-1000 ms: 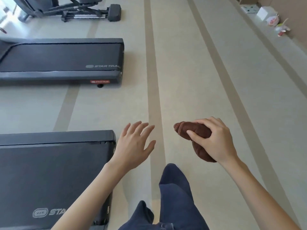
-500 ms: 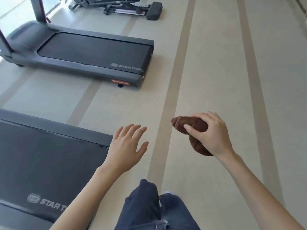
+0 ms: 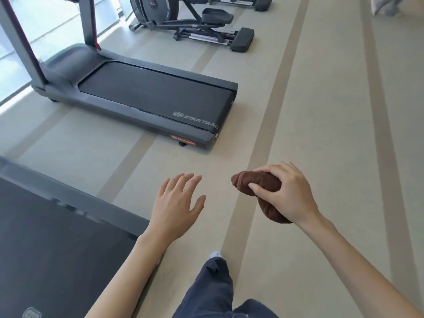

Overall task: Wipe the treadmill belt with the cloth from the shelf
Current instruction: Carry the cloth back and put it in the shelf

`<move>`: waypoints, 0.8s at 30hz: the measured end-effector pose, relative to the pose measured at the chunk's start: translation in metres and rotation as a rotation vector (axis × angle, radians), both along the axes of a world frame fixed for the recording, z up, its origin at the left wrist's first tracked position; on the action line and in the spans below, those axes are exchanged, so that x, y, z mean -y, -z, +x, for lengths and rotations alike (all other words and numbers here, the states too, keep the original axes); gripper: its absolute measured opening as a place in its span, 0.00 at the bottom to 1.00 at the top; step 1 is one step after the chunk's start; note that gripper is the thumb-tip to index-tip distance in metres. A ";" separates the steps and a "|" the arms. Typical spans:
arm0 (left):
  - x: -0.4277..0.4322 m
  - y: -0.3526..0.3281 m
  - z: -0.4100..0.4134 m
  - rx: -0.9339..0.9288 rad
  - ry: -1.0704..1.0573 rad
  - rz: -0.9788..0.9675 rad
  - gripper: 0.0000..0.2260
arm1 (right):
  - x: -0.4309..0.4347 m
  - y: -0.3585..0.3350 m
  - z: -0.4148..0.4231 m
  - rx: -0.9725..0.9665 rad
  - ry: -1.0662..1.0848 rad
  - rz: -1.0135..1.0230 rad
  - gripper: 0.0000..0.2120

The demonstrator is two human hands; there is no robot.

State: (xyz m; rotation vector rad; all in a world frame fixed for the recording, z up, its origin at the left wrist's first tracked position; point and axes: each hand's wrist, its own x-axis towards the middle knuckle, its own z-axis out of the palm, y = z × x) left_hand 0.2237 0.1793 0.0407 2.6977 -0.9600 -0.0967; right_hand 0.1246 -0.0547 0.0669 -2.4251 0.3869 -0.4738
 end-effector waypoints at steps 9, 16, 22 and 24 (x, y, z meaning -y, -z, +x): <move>0.038 -0.007 0.108 0.014 -0.071 0.015 0.25 | 0.050 0.008 0.122 0.005 -0.066 0.024 0.19; 0.110 0.007 0.174 -0.005 -0.170 0.043 0.26 | 0.121 0.018 0.214 -0.020 -0.186 0.004 0.19; 0.202 0.002 0.235 -0.025 -0.233 0.056 0.26 | 0.217 0.014 0.291 -0.016 -0.215 0.011 0.18; 0.230 0.001 0.253 -0.015 -0.256 0.054 0.25 | 0.247 0.012 0.314 -0.022 -0.230 0.023 0.18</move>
